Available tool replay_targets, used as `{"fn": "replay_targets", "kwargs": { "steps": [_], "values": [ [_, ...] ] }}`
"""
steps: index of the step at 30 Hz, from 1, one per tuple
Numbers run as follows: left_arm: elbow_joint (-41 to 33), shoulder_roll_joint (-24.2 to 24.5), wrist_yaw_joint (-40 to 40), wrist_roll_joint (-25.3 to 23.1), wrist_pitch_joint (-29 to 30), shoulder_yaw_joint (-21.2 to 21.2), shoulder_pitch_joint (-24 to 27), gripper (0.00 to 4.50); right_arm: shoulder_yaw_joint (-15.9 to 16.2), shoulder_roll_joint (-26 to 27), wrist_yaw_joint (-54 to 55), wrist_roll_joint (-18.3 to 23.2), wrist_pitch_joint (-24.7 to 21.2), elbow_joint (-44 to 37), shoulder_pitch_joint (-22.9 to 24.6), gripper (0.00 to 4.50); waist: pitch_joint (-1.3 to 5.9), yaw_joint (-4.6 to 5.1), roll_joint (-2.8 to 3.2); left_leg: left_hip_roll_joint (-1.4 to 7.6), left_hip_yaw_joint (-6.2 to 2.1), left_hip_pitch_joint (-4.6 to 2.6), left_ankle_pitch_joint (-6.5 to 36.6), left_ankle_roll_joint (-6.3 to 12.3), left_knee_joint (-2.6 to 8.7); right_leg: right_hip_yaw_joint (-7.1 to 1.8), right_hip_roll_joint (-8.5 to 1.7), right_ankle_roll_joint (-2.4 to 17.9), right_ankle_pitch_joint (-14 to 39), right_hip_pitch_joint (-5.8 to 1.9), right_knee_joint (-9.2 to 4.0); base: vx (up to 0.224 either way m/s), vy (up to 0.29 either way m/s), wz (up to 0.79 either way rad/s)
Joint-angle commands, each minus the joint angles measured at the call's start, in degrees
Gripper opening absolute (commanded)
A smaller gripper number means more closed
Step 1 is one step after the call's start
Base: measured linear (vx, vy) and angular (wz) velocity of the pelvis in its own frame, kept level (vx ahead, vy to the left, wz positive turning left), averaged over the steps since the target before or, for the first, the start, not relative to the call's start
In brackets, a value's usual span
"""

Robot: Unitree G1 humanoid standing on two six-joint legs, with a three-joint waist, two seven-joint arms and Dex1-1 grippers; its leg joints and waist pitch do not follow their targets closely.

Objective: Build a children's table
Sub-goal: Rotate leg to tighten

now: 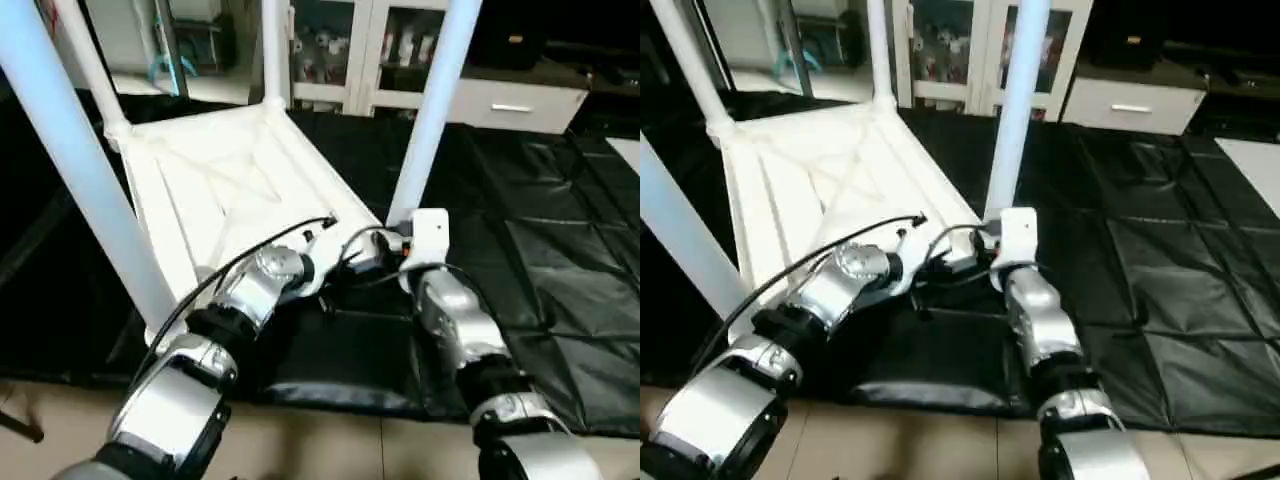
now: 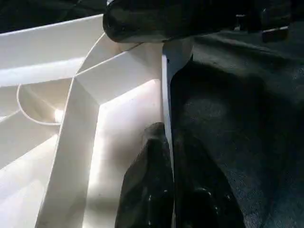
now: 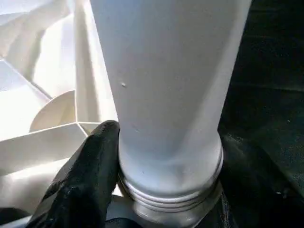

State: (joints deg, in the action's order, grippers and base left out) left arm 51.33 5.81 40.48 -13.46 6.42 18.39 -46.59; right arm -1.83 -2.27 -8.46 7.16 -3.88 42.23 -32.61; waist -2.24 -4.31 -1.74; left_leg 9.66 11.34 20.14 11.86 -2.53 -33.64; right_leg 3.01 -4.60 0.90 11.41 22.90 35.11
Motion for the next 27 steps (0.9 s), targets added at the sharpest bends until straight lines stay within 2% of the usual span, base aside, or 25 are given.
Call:
{"fn": "replay_targets", "kwargs": {
  "steps": [1,2,4,5,6,7,9,10,12,13,14,18,19,20,23,27],
  "values": [
    [-0.9,1.5,2.3,0.3,-3.8,0.9,2.6,0.0,1.9,-0.6,-4.4,1.0,0.4,-3.6,1.1,3.41,2.89,-0.58,-0.96,3.62,-1.58,-0.12,5.1,6.21,3.75,-2.72,-4.86,13.7,3.1,-3.01,-3.75,0.0,0.0,0.0],
    [-2.6,2.8,5.4,0.7,-4.1,1.5,3.8,0.0,1.7,-1.7,-5.5,1.5,0.2,-5.4,1.9,3.48,2.84,-0.58,-1.48,3.74,-1.64,-0.04,5.5,5.97,3.85,-2.71,-4.99,13.2,4.6,-3.05,-3.78,0.0,0.0,0.0],
    [-3.8,4.1,9.1,1.1,-6.2,2.5,4.9,0.0,1.4,-2.7,-7.2,2.0,-0.3,-6.7,2.5,3.72,2.72,-0.7,-1.14,3.92,-1.62,-0.35,6.5,5.19,4.0,-2.77,-5.01,12.7,7.0,-2.65,-4.03,0.0,0.0,0.0],
    [-6.0,6.7,16.3,1.6,-7.4,4.2,7.1,0.0,0.8,-5.0,-12.1,3.5,-1.5,-9.3,3.8,3.82,2.61,-0.87,-1.17,3.96,-1.57,-0.46,7.2,4.68,4.08,-2.81,-4.92,12.4,8.1,-2.55,-4.14,0.0,0.0,0.0],
    [-6.3,7.1,17.2,1.7,-7.8,4.4,7.4,0.0,0.8,-5.3,-12.8,3.8,-1.8,-9.7,3.9,3.89,2.64,-1.11,-1.09,4.06,-1.53,-0.5,7.2,4.41,4.1,-2.9,-4.93,12.0,7.9,-2.5,-3.96,0.0,0.0,0.0],
    [-7.7,8.7,21.6,2.3,-9.3,5.4,8.6,0.0,0.8,-6.8,-16.4,5.1,-3.4,-11.7,4.9,3.96,2.69,-1.08,-0.59,4.14,-1.56,-0.57,7.1,4.03,4.19,-2.83,-4.74,12.2,6.8,-2.36,-3.84,0.0,0.0,0.0],
    [-9.3,10.5,25.5,3.0,-8.7,6.2,9.8,0.0,1.8,-9.7,-22.8,6.4,-4.9,-14.7,6.3,4.06,2.7,-1.06,-0.81,4.19,-1.62,-0.52,7.4,3.95,4.26,-2.79,-4.74,12.3,5.7,-2.57,-3.62,0.0,0.0,0.0],
    [-10.1,11.9,28.0,3.1,-9.1,6.9,10.3,0.0,3.4,-12.8,-29.3,7.3,-5.8,-17.5,7.6,4.26,2.73,-1.29,-0.76,4.23,-1.54,-0.67,6.8,4.08,4.16,-2.72,-4.72,12.6,4.3,-2.52,-3.5,0.0,0.0,0.0],
    [-11.0,12.8,29.4,3.3,-9.4,7.2,10.8,0.0,4.8,-15.5,-34.2,7.9,-6.5,-19.6,8.7,4.42,2.73,-1.41,-0.78,4.22,-1.38,-0.63,6.1,4.59,4.05,-2.69,-4.63,13.3,2.4,-2.46,-3.29,0.0,0.0,0.0],
    [-12.9,14.1,32.3,4.1,-8.9,7.5,11.6,0.0,6.9,-19.2,-41.0,9.0,-8.1,-22.6,10.1,4.47,2.79,-1.71,-0.65,4.19,-1.35,-0.71,5.8,4.59,3.93,-2.66,-4.58,13.4,1.7,-2.6,-3.24,0.0,0.0,0.0],
    [-12.9,14.1,32.3,4.1,-8.9,7.5,11.6,0.0,6.9,-19.2,-41.0,9.0,-8.1,-22.6,10.1,4.47,2.75,-2.03,-0.76,4.27,-1.32,-0.62,5.3,5.02,3.89,-2.77,-4.79,13.7,0.7,-2.68,-3.11,0.0,0.0,0.0],
    [-16.3,15.8,36.7,5.0,-7.3,8.4,12.8,0.0,10.1,-23.9,-48.9,9.5,-10.9,-26.5,11.8,4.47,2.63,-2.42,-1.01,4.36,-1.33,-0.57,6.3,4.65,3.92,-2.79,-5.0,13.6,3.4,-2.67,-3.34,0.0,0.0,0.0],
    [-17.6,16.3,38.4,5.3,-7.4,9.0,13.1,0.0,11.7,-25.6,-52.1,9.3,-12.3,-27.8,12.3,4.47,2.59,-2.44,-0.55,4.34,-1.36,-0.61,6.9,4.14,3.99,-2.76,-4.87,13.5,4.6,-2.51,-3.45,0.0,0.0,0.0],
    [-18.0,16.4,39.0,5.4,-7.1,9.2,13.2,0.0,12.3,-26.0,-52.7,8.8,-12.2,-28.0,12.5,4.47,2.59,-2.45,-0.25,4.4,-1.35,-0.68,7.4,3.68,4.03,-2.76,-4.84,13.5,4.9,-2.47,-3.55,0.0,0.0,0.0],
    [-19.5,16.4,40.8,5.6,-6.2,10.2,13.4,0.0,14.3,-27.6,-55.3,8.3,-12.5,-29.6,13.2,4.47,2.56,-2.33,-0.59,4.38,-1.44,-0.59,8.6,2.54,4.15,-2.74,-4.91,13.5,6.1,-2.61,-3.72,0.0,0.0,0.0],
    [-20.2,16.1,40.9,5.6,-5.9,10.1,13.3,0.0,15.0,-28.6,-57.5,9.0,-13.6,-31.0,13.7,4.47,2.67,-2.42,-0.68,4.32,-1.45,-0.6,7.8,2.65,4.02,-2.75,-4.87,13.9,5.0,-2.69,-3.57,0.0,0.0,0.0]
  ]
}}
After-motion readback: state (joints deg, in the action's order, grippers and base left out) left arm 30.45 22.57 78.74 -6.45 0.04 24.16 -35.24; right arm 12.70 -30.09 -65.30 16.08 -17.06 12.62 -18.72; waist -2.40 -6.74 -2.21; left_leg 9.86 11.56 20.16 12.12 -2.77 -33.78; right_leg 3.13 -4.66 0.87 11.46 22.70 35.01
